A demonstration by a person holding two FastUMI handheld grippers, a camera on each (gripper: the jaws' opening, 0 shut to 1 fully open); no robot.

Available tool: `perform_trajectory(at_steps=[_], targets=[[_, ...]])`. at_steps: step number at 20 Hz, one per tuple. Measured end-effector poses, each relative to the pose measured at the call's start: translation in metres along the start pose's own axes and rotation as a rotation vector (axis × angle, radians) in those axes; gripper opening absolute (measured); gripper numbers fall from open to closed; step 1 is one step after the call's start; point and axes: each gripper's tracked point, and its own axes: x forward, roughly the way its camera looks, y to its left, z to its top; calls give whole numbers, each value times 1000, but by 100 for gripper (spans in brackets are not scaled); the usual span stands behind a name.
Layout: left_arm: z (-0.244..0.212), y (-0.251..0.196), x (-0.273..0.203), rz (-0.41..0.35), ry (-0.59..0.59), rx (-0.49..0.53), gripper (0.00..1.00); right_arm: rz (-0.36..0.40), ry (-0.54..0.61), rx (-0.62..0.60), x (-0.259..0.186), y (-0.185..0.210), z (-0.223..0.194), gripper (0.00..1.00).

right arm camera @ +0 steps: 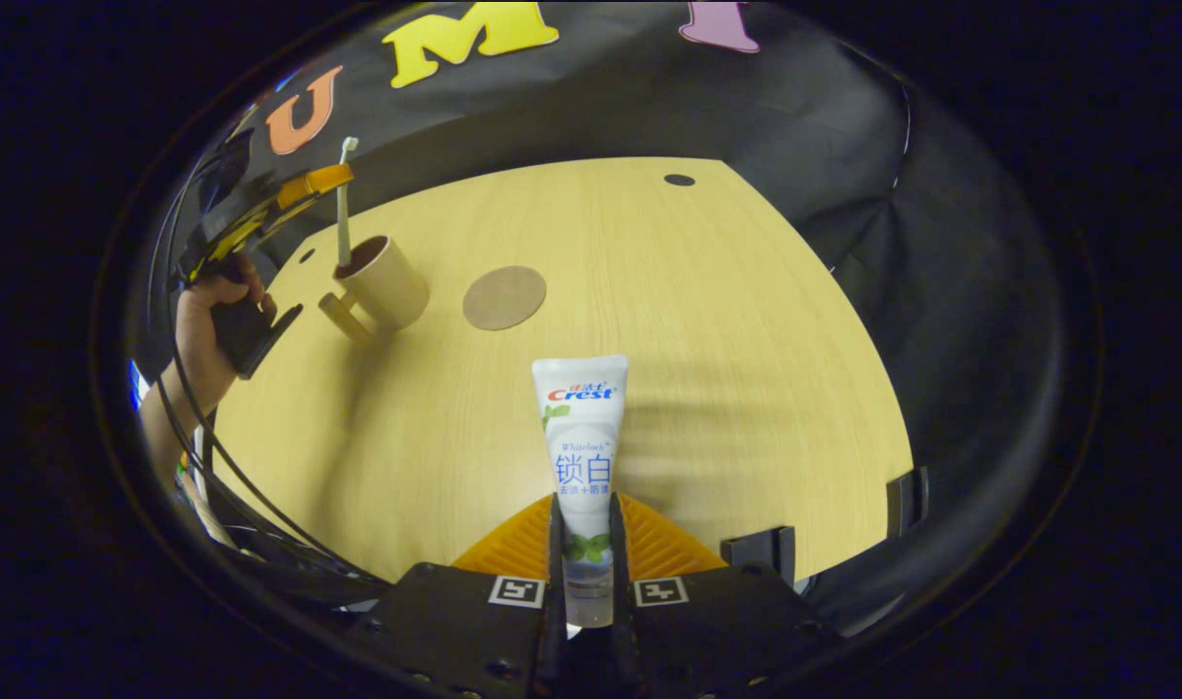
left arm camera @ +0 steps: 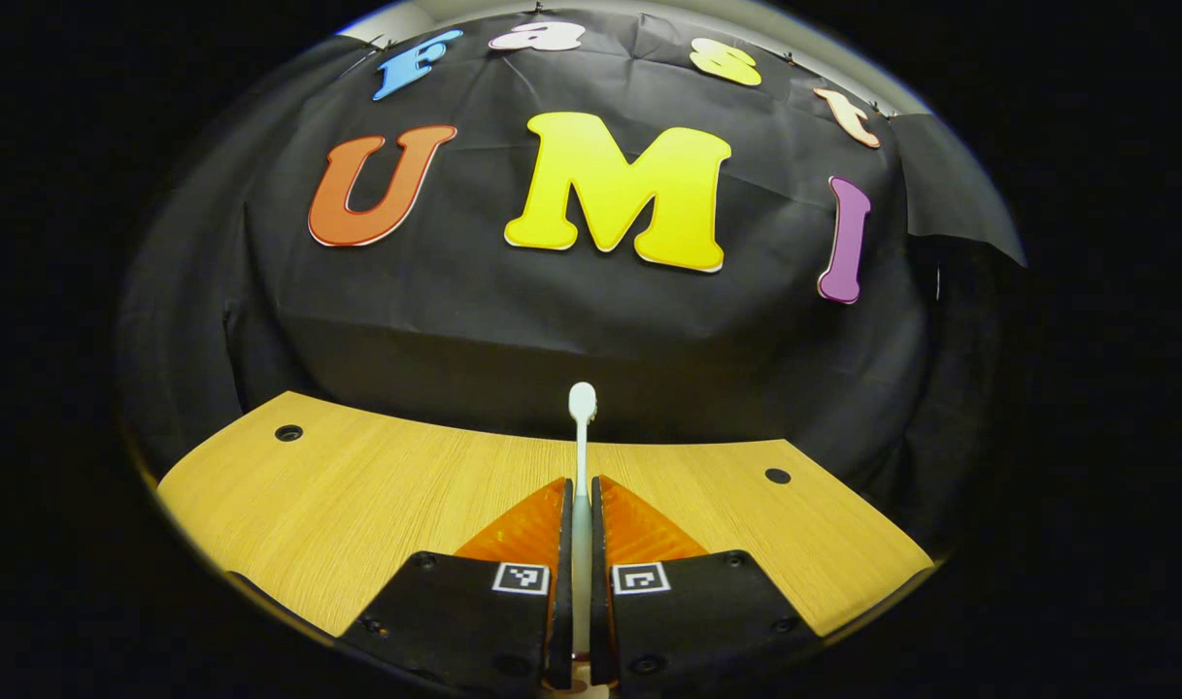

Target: Put the toothbrush and toothpaste on the desktop into the cup, then pick up the cup and place it on the coaster on the desktop.

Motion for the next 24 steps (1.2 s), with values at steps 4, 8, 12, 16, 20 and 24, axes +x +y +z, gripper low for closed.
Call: perform_trajectory(at_steps=[4,8,12,16,20,24], targets=[[-8,1,-6,-6,33,17,12,12,-2,-21,2,7,0,18],[-16,-3,-10,-33,57,39,43,27,-4,-39,3,13,-1,18],[-11,4,-14,-17,46,70,100,46,-23,-48,3,27,5,17],[18,19,-9,9,25,88,100,80,-70,-72,5,42,18,18],[22,39,-26,80,13,84,100,146,-150,-128,10,85,60,18],[13,53,-53,163,54,23,100,255,-289,-179,10,154,128,19]])
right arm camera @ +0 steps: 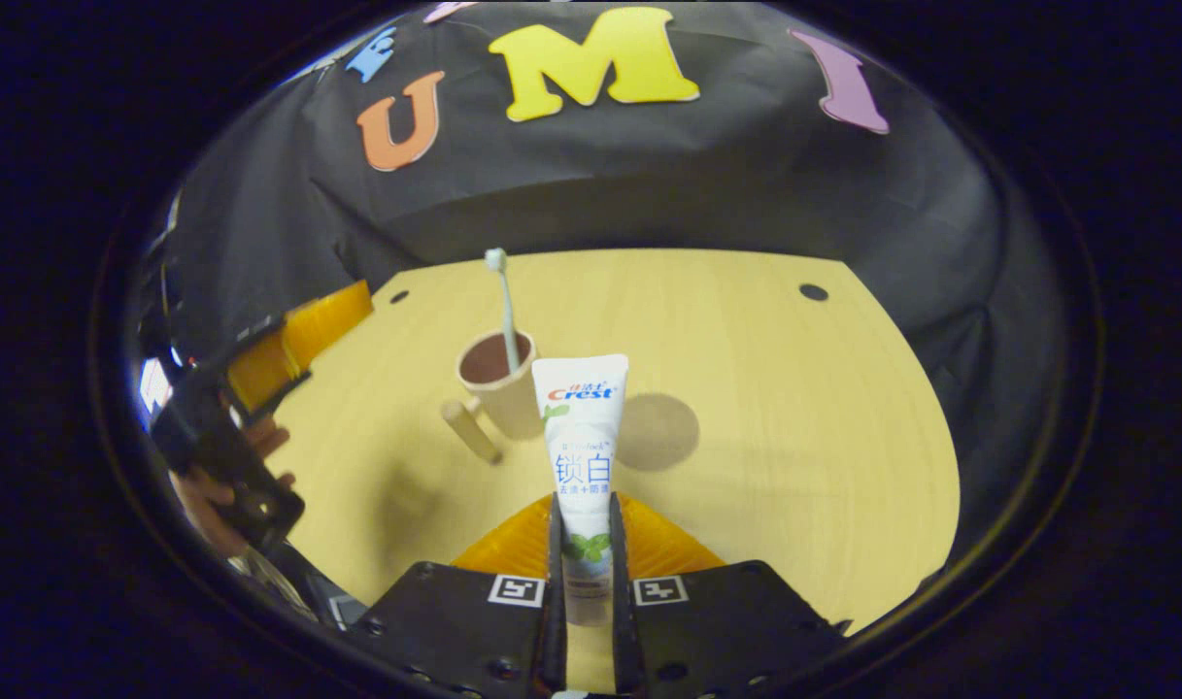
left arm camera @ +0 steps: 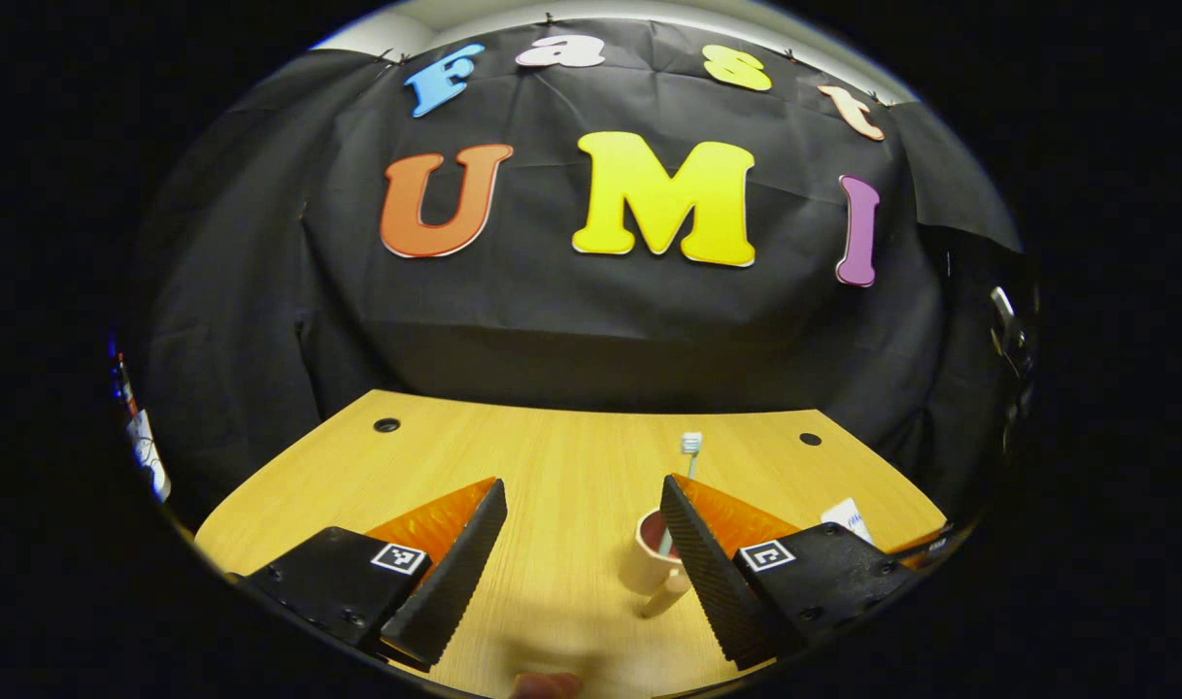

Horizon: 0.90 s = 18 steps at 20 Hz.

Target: Put the toothbrush and toothpaste on the desktop into the cup, then pick up the cup and place it on the coaster on the desktop.

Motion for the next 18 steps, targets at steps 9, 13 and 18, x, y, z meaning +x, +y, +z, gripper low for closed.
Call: perform_trajectory(at_steps=[9,13,18], targets=[[-18,32,-44,136,56,-62,100,91,-290,-152,74,82,112,20],[-23,39,-51,158,76,-70,100,74,-276,-176,97,85,113,24],[-27,42,-52,167,100,-81,100,62,-262,-176,105,82,110,30]])
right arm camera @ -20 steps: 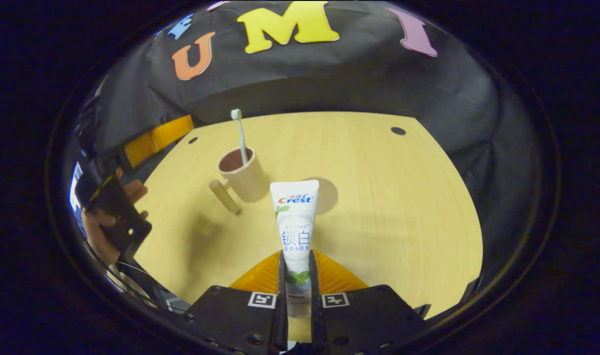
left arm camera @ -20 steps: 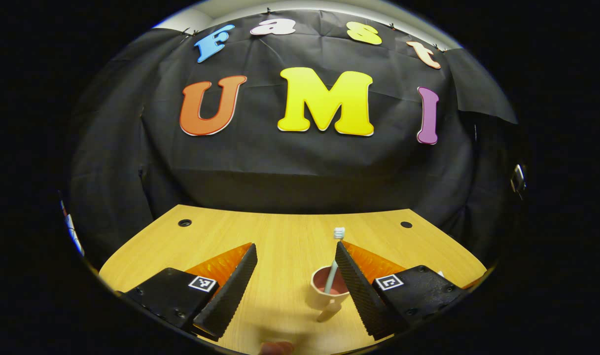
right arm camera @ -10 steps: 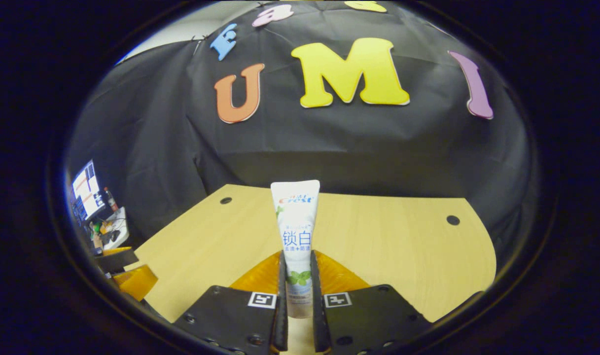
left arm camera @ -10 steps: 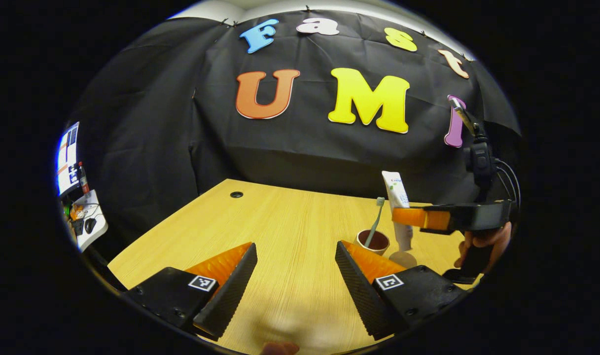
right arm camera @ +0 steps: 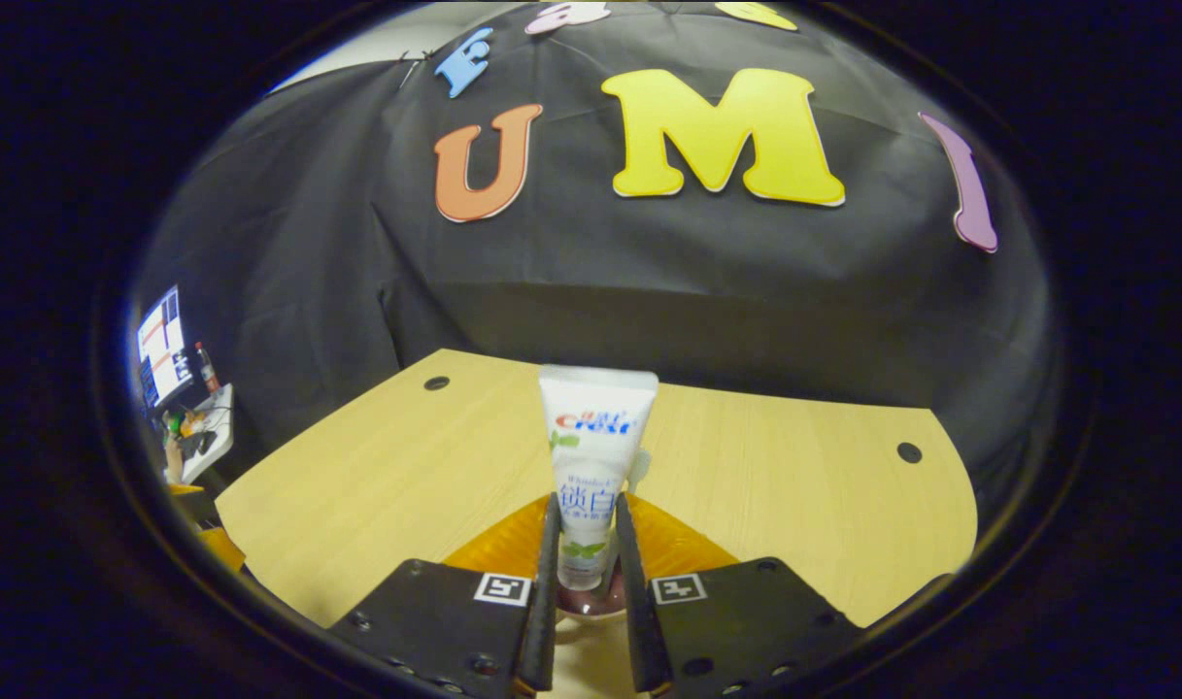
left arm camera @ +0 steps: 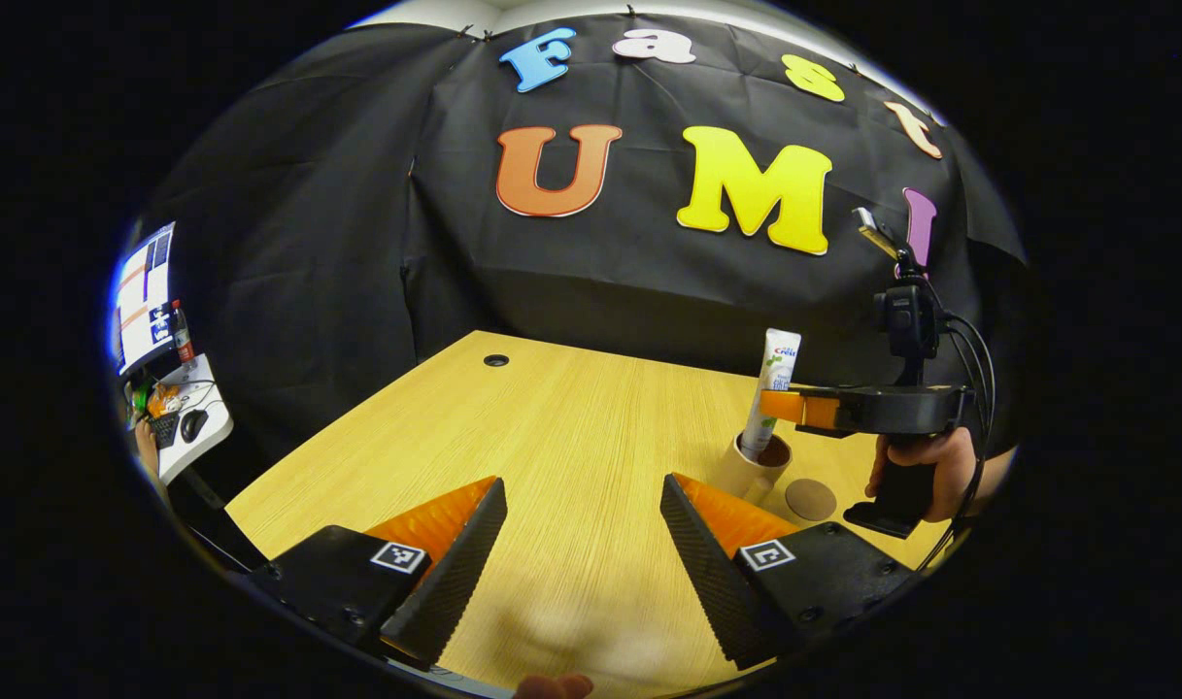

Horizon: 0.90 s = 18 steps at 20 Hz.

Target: Put the toothbrush and toothpaste on the desktop into the cup, then pick up the cup and place it on the coaster on the desktop.

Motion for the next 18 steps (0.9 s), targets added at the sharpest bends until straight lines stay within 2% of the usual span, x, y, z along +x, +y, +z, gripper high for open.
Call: perform_trajectory(at_steps=[2,4,5,6,8,12,18], targets=[[0,1,2,1,5,6,100,5,5,-2,-4,0,-2,31],[1,-2,4,-9,0,13,100,11,-12,-7,-18,2,2,37],[2,-4,6,-18,0,16,100,9,-16,-16,-21,3,2,44],[3,-7,7,-30,0,20,100,9,-19,-25,-27,2,0,61],[3,-14,10,-56,0,30,100,4,-30,-30,-40,-1,0,75],[2,-37,14,-134,13,52,100,-27,-63,-6,-81,-14,1,83],[-2,-99,23,-282,115,117,100,-129,-73,2,-157,-68,-17,83]])
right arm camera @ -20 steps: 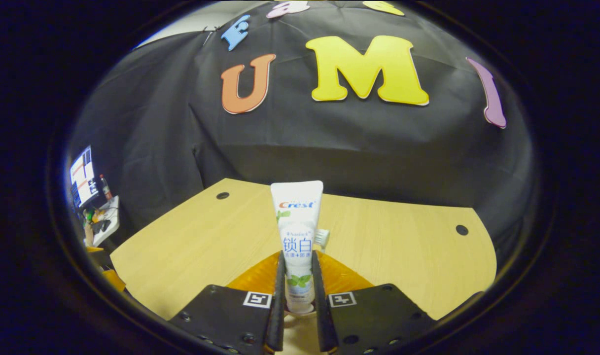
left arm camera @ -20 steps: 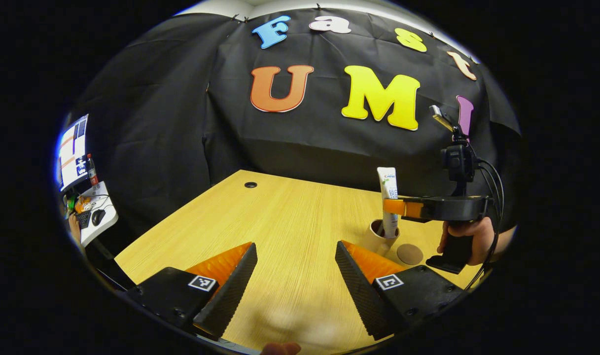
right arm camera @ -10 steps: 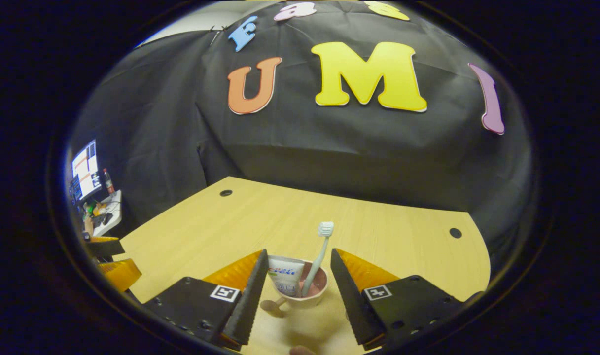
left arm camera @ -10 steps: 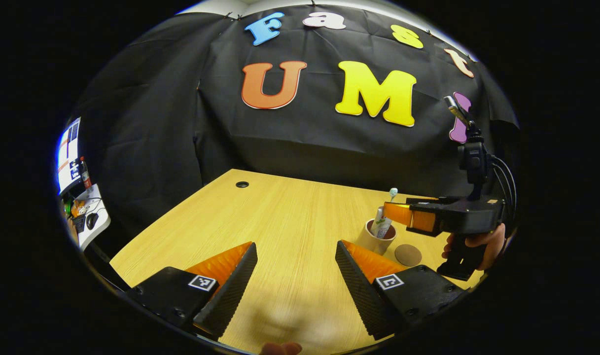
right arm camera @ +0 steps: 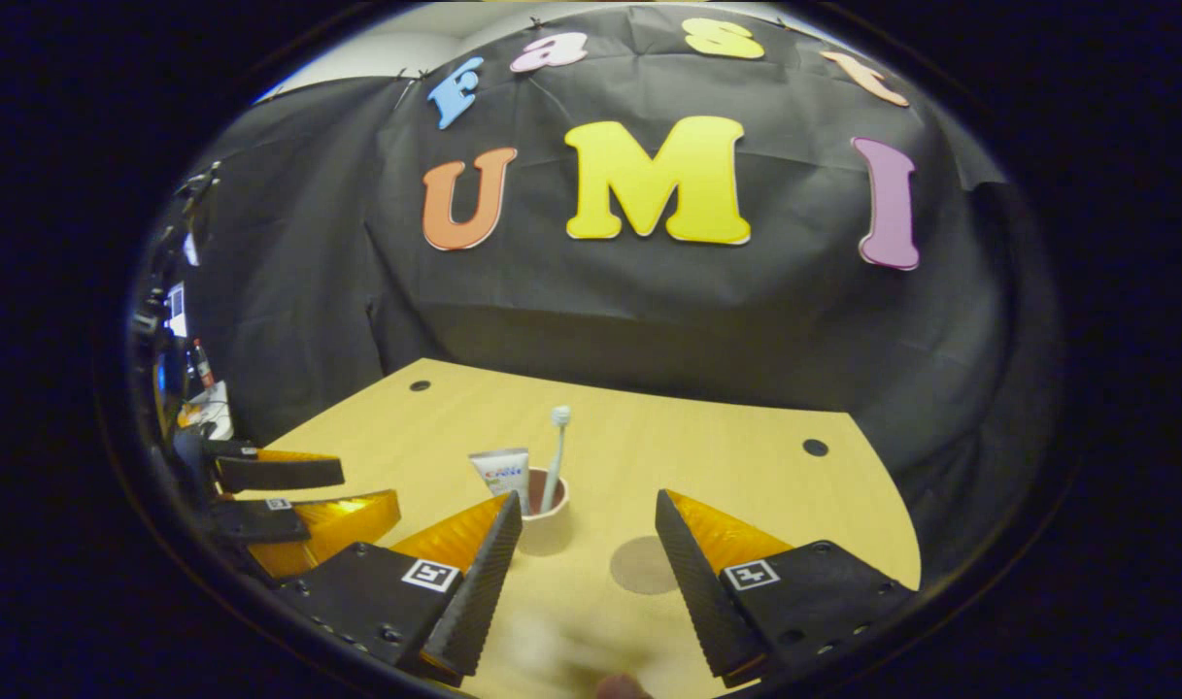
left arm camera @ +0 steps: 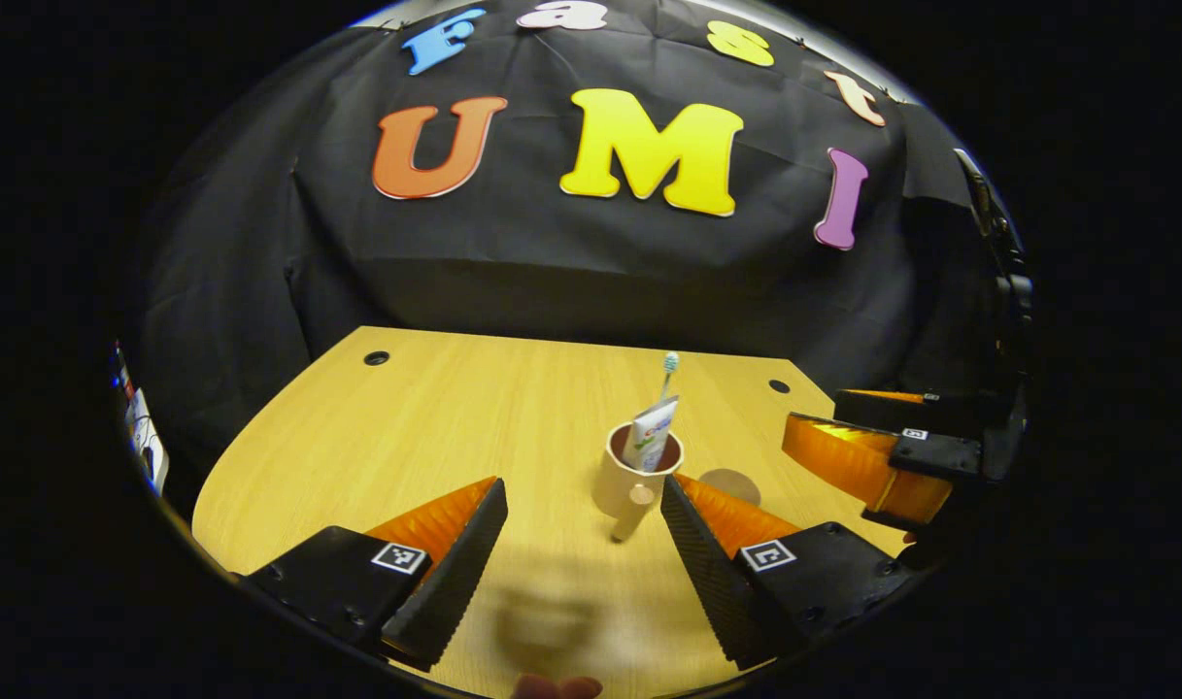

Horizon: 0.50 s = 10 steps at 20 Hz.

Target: Put the toothbrush and toothpaste on the desktop into the cup, then pick up the cup and place it on the coaster on the desktop.

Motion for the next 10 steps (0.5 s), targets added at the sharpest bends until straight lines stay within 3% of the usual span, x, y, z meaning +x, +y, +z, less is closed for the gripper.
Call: perform_trajectory(at_steps=[4,10], targets=[[-29,-31,25,-84,220,55,100,-95,6,50,-33,-49,-12,83],[-56,-31,59,-96,484,95,100,-210,17,125,-71,-105,-27,84]])
